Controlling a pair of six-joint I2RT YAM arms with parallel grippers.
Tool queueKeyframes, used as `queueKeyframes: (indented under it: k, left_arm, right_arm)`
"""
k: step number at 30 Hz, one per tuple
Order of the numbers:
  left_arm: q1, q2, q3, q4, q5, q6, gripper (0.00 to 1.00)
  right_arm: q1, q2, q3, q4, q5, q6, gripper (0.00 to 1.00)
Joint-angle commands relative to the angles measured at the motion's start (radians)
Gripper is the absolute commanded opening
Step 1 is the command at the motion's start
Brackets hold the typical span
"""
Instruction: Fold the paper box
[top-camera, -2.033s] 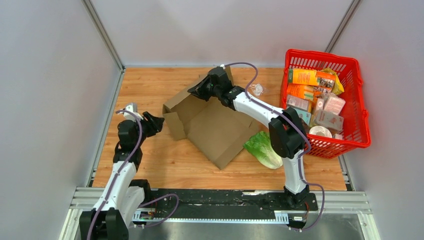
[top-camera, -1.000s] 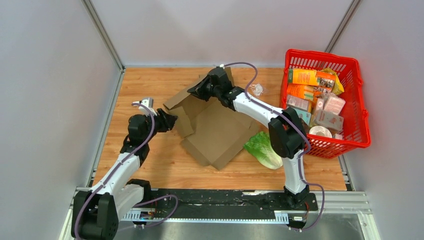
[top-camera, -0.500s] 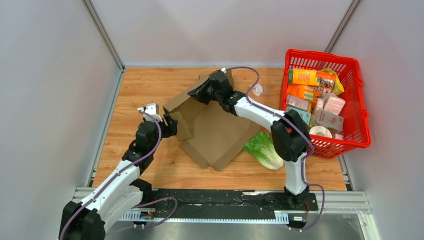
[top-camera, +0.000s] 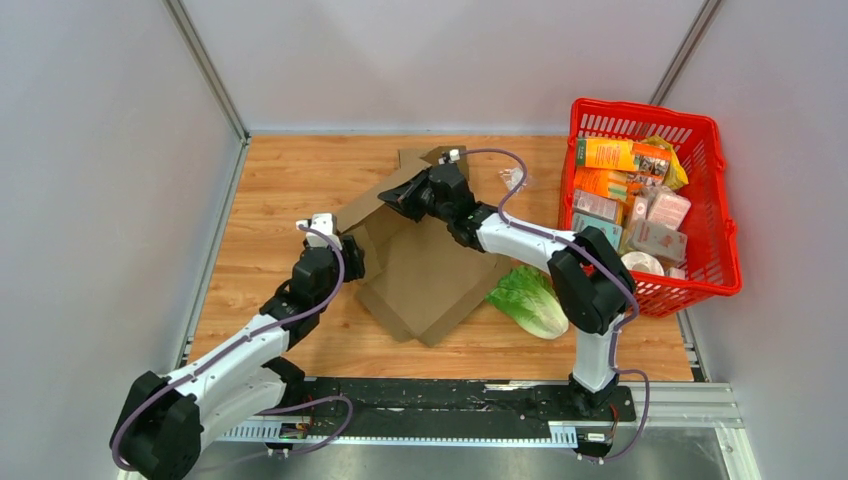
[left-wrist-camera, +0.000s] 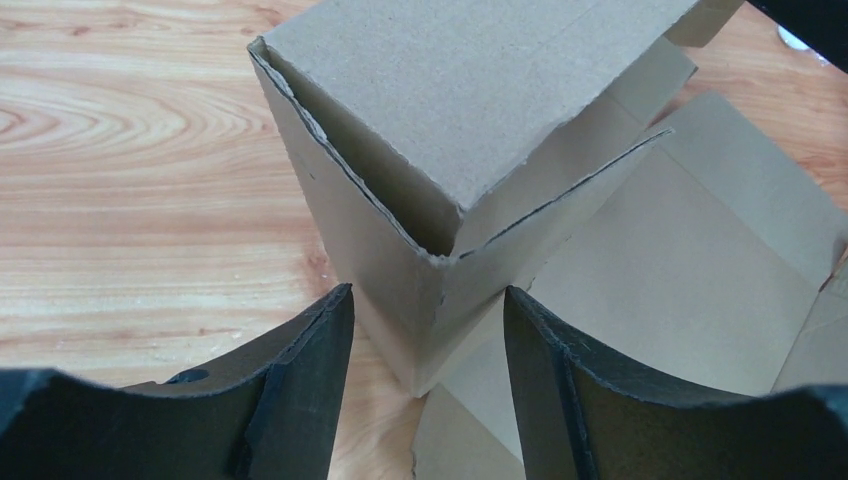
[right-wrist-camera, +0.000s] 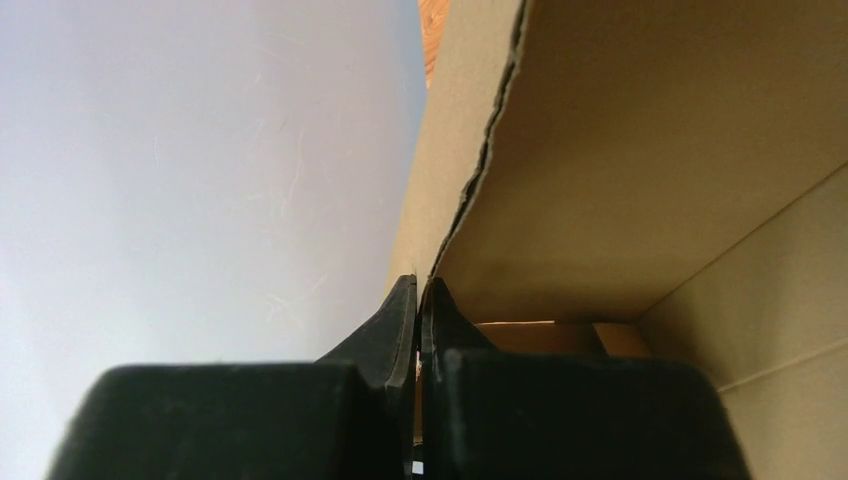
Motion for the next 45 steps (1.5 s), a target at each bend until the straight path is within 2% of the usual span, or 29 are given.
queueKeyframes:
  k: [1,3,5,12,14,17,19,21,25,32,36,37,38,39,40,41,42,45]
  left_arm:
    - [-0.045,0.005,0.014,0.020,-0.084,0.014,0.65]
    - [-0.048,-0.010,0.008,0.003,-0.125,0.018,0.65]
    - [-0.048,-0.019,0.000,-0.003,-0.151,0.031,0.59]
    - [-0.068,0.014,0.006,0.021,-0.246,0.054,0.49]
    - [-0.099,0.028,0.006,0.032,-0.294,0.054,0.50]
    - [-0.133,0.088,0.020,0.023,-0.398,0.050,0.61]
    - [-0.139,0.122,0.051,0.002,-0.431,0.045,0.60]
    - [-0.141,0.159,0.060,-0.002,-0.443,0.054,0.52]
    - [-0.144,0.180,0.058,0.035,-0.444,0.059,0.44]
    - [-0.142,0.292,0.187,-0.123,-0.680,-0.087,0.24]
    - [-0.144,0.329,0.238,-0.164,-0.727,-0.163,0.10]
    - [-0.145,0.329,0.236,-0.149,-0.724,-0.153,0.10]
    - [-0.145,0.327,0.233,-0.135,-0.710,-0.138,0.10]
    - [-0.145,0.326,0.229,-0.129,-0.705,-0.121,0.16]
    - [-0.145,0.324,0.223,-0.102,-0.698,-0.107,0.26]
    - [-0.145,0.320,0.207,-0.083,-0.682,-0.078,0.45]
    - [-0.145,0.314,0.200,-0.072,-0.669,-0.067,0.53]
    - [-0.145,0.277,0.140,0.041,-0.552,0.013,0.59]
  right_arm:
    - [0.021,-0.041,-0.083,-0.017,-0.042,-0.092,0.00]
    - [0.014,-0.056,-0.119,0.003,-0.044,-0.092,0.00]
    - [0.011,-0.073,-0.150,0.052,-0.051,-0.075,0.00]
    - [0.011,-0.064,-0.133,0.060,-0.061,-0.023,0.00]
    - [0.011,-0.064,-0.136,0.063,-0.056,-0.014,0.00]
    - [0.011,-0.068,-0.146,0.069,-0.053,-0.008,0.00]
    - [0.011,-0.068,-0.146,0.073,-0.053,-0.003,0.00]
    - [0.011,-0.067,-0.141,0.072,-0.054,-0.001,0.00]
    - [0.011,-0.068,-0.126,0.067,-0.057,-0.003,0.00]
    - [0.020,-0.074,-0.130,0.070,-0.064,0.023,0.00]
    - [0.024,-0.081,-0.129,0.061,-0.065,0.028,0.00]
    - [0.021,-0.079,-0.127,0.060,-0.065,0.028,0.00]
    - [0.021,-0.081,-0.126,0.058,-0.065,0.028,0.00]
    - [0.021,-0.082,-0.127,0.057,-0.065,0.026,0.00]
    - [0.021,-0.082,-0.126,0.058,-0.067,0.025,0.00]
    - [0.021,-0.082,-0.124,0.058,-0.068,0.029,0.00]
    - [0.021,-0.078,-0.124,0.064,-0.071,0.032,0.00]
    - [0.021,-0.077,-0.118,0.064,-0.077,0.031,0.00]
